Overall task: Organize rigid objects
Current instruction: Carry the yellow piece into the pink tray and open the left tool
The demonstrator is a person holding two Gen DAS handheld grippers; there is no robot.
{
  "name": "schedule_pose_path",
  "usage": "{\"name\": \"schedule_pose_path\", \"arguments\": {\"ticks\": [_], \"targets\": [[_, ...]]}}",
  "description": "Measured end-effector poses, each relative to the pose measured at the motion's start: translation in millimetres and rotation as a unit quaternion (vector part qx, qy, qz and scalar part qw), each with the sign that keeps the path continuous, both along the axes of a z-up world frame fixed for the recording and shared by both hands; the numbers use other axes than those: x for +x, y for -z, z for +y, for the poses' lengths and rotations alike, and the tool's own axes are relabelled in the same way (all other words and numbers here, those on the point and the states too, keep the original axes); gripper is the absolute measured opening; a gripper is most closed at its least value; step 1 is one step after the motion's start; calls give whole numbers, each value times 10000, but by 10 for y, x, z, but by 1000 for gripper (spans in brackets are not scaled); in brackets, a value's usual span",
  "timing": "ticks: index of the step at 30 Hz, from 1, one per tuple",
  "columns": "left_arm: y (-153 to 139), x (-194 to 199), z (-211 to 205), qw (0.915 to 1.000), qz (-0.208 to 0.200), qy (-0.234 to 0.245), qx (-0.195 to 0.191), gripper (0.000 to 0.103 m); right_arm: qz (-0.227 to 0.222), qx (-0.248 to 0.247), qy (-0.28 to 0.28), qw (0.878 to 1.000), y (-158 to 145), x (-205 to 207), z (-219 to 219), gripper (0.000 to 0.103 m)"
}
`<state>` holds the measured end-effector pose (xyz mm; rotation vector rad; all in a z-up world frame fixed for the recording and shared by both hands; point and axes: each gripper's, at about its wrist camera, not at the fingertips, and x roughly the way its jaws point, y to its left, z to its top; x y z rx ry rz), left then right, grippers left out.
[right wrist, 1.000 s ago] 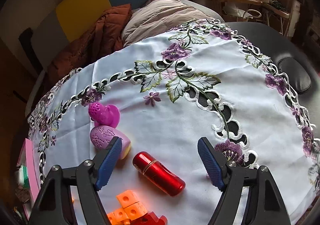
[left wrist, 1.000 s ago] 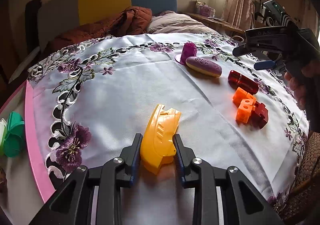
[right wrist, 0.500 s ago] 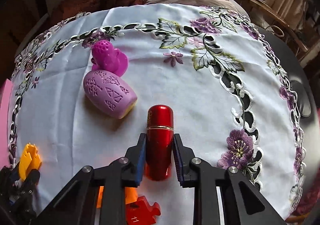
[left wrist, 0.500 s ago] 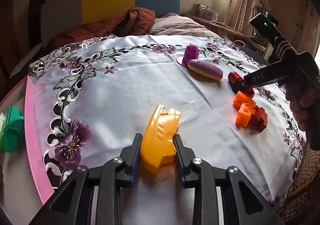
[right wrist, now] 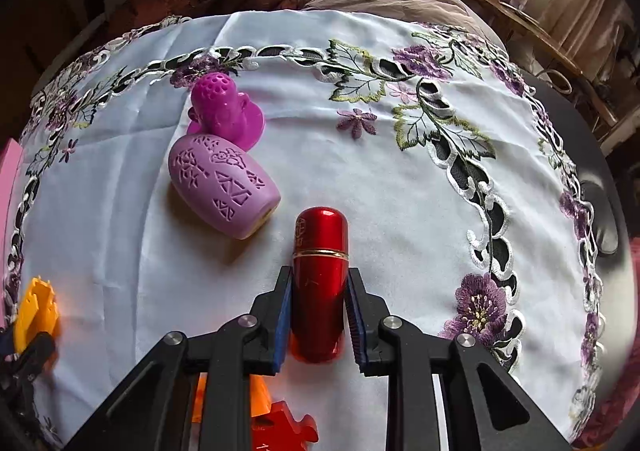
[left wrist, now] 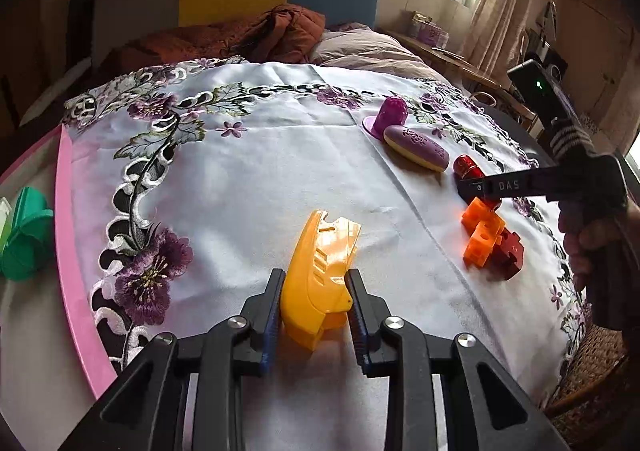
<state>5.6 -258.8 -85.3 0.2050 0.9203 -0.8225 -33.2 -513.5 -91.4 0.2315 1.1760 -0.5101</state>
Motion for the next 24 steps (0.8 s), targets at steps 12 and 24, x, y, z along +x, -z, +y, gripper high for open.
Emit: {"name": "schedule_pose_path", "arguments": {"ticks": [12, 24], "targets": [[-583, 161, 733, 9945, 5, -798, -680, 29, 54, -272, -160, 9995, -16, 5, 58, 25], [-436, 567, 1663, 9773, 446, -2032, -392, 29, 85, -386, -242, 9989, -25, 6, 105, 25]]}}
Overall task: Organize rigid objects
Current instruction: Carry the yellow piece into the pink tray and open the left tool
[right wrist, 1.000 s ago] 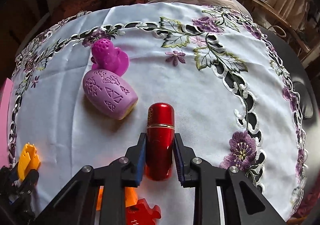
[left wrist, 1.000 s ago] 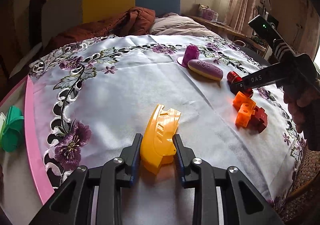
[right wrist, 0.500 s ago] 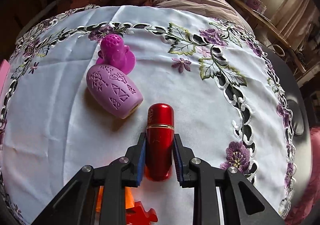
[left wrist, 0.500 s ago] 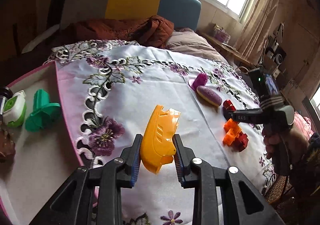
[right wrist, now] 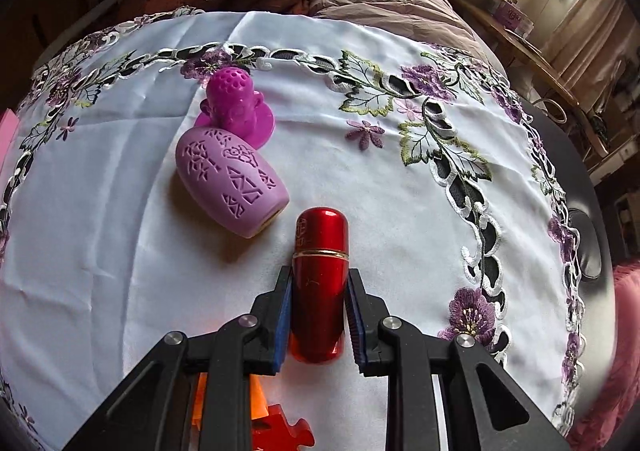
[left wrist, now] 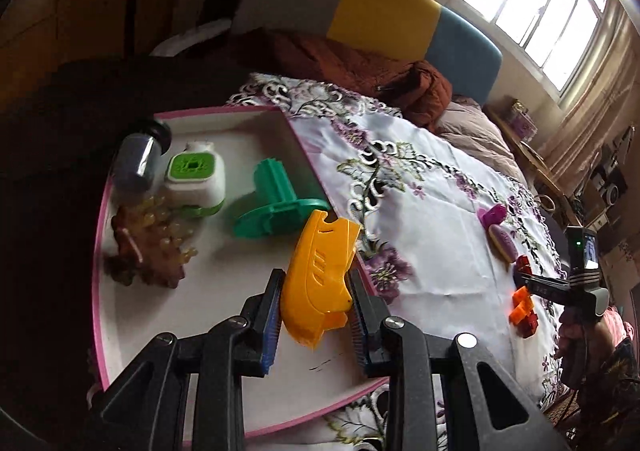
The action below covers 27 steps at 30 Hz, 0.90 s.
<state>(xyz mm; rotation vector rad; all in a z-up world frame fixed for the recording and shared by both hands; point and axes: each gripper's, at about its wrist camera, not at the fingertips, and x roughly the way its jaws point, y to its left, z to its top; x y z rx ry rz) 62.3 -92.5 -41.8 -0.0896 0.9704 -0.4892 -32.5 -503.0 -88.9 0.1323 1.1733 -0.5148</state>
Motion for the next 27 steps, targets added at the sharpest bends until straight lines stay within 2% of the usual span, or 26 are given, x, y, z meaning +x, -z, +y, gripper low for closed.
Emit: {"name": "schedule_pose_path", "arguments": {"ticks": [5, 15, 18, 21, 27], "targets": [[259, 175, 5, 9976, 632, -154, 222, 29, 1, -4, -2, 10000, 5, 2, -6, 25], [303, 650, -202, 9966, 315, -493, 580, 29, 8, -21, -26, 10000, -3, 10, -7, 25], [331, 637, -212, 9959, 286, -501, 694, 30, 15, -43, -47, 10000, 3, 19, -12, 25], [323, 549, -194, 9959, 175, -450, 763, 36, 20, -64, -61, 10000, 7, 22, -9, 25], [194, 309, -159, 9937, -280, -459, 980, 37, 38, -133, -98, 9999, 13, 21, 18, 25]]}}
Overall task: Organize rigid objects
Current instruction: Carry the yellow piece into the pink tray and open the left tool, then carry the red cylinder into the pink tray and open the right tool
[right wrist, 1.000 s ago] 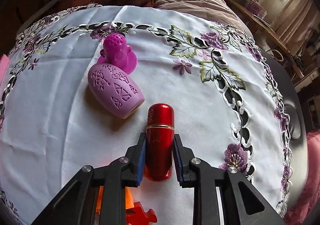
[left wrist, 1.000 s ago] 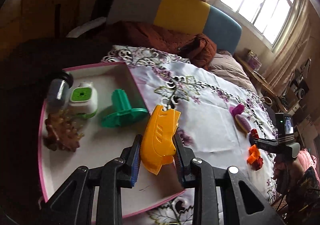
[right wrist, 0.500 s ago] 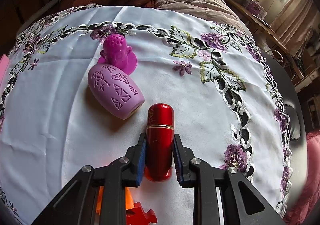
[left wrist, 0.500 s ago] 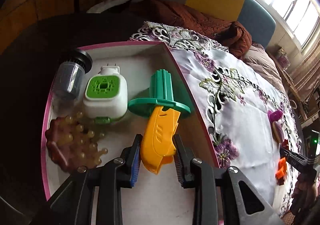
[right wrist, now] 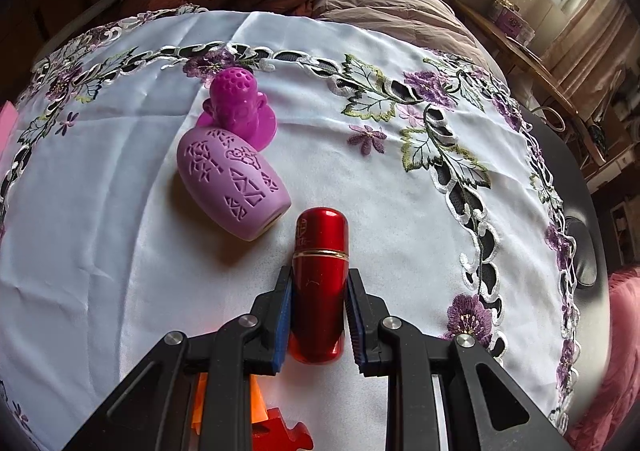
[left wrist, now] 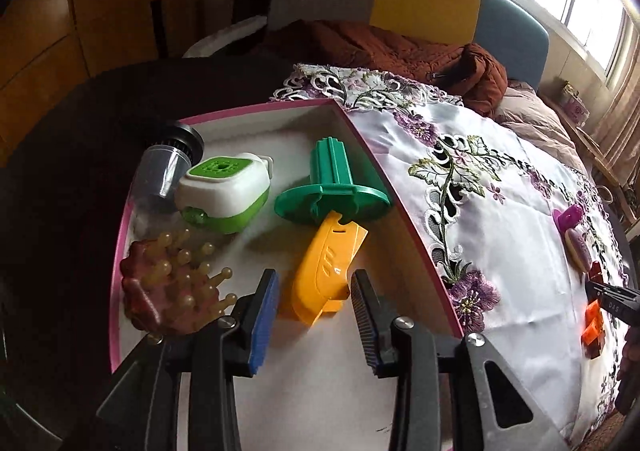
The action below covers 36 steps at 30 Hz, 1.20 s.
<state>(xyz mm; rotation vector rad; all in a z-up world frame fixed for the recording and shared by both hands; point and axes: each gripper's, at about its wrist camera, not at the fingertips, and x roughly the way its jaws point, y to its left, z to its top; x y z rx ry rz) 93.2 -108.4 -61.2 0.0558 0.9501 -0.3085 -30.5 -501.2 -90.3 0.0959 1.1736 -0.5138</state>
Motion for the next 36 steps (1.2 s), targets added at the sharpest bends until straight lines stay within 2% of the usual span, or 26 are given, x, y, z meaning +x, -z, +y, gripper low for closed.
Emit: {"name": "schedule_pose_path", "arguments": {"ticks": [10, 19, 28, 36], "targets": [[-262, -423, 162, 9990, -439, -31, 26, 37, 58, -212, -100, 9997, 10, 7, 55, 25], [-362, -553, 392, 9984, -509, -241, -98, 37, 60, -310, -93, 9995, 3, 6, 72, 25], [-424, -648, 799, 9951, -643, -734, -173, 37, 104, -453, -158, 9988, 4, 12, 123, 25], [-391, -671, 1135, 9916, -619, -1124, -180, 37, -45, -234, -195, 9995, -15, 12, 162, 25]]}}
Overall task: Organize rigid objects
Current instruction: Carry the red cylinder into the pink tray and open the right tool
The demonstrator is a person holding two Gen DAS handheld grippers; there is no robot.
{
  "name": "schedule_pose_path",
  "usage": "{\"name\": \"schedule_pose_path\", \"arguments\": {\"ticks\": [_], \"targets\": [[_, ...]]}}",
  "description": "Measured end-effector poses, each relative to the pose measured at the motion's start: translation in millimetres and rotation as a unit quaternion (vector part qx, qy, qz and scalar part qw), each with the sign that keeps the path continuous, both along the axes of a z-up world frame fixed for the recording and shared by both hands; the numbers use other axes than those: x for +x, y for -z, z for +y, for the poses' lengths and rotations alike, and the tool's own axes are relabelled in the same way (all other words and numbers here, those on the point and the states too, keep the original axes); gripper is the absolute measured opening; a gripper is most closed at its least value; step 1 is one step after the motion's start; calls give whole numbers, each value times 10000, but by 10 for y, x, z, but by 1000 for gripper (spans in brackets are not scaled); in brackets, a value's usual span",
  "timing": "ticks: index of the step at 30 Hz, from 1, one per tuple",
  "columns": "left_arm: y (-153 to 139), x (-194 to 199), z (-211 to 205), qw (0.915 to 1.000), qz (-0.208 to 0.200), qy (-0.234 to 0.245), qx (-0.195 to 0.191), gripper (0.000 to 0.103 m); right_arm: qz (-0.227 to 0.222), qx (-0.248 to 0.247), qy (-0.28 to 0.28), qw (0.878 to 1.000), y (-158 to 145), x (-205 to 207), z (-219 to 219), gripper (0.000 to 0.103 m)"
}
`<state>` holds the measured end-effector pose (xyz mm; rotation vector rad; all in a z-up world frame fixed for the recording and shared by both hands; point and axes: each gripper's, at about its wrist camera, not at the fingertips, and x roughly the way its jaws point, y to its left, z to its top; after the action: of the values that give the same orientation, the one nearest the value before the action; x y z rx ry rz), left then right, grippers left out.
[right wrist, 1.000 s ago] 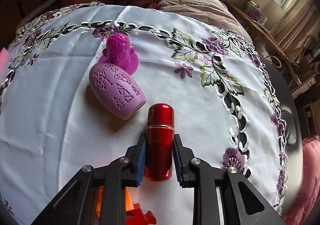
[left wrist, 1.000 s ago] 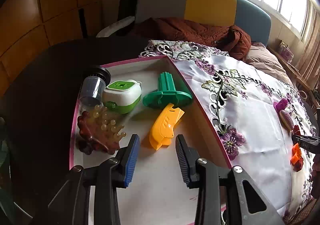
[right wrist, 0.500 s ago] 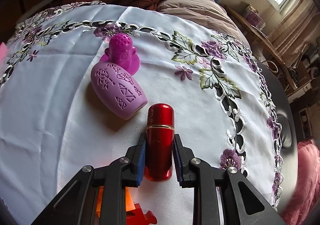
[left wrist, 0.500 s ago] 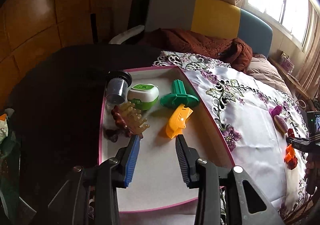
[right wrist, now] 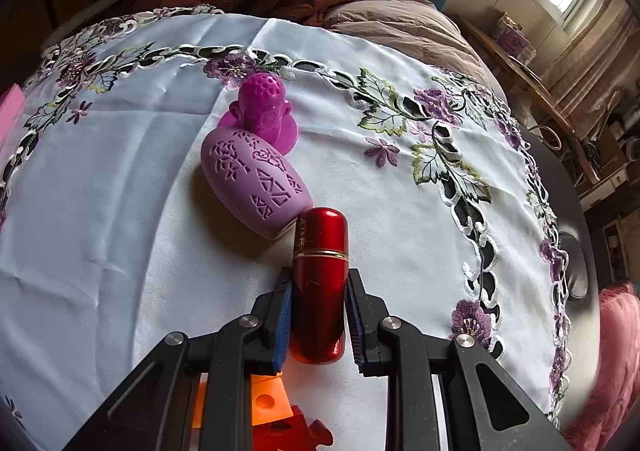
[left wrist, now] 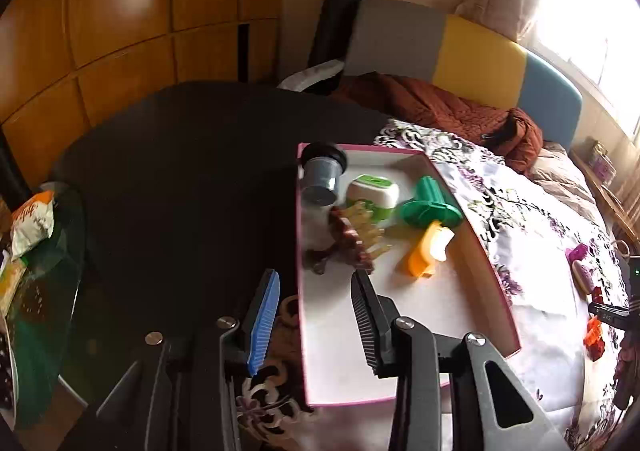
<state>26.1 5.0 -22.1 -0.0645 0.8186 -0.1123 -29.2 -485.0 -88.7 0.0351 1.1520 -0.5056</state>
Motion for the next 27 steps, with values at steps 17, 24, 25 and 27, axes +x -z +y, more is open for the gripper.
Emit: {"name": "schedule_pose_path", "arguments": {"ticks": [17, 24, 25, 27], "targets": [[63, -55, 63, 9998, 50, 74, -199, 37, 60, 312, -263, 9992, -60, 160, 248, 24], [110, -62, 49, 9997, 100, 113, -196, 37, -155, 500, -583, 9969, -110, 378, 598, 24], [117, -63, 57, 9997, 102, 103, -192, 37, -212, 546, -661, 9961, -126, 406, 673, 24], [134, -59, 73, 9997, 118, 81, -176, 37, -349, 671, -864, 9934, -178, 463, 846, 24]]}}
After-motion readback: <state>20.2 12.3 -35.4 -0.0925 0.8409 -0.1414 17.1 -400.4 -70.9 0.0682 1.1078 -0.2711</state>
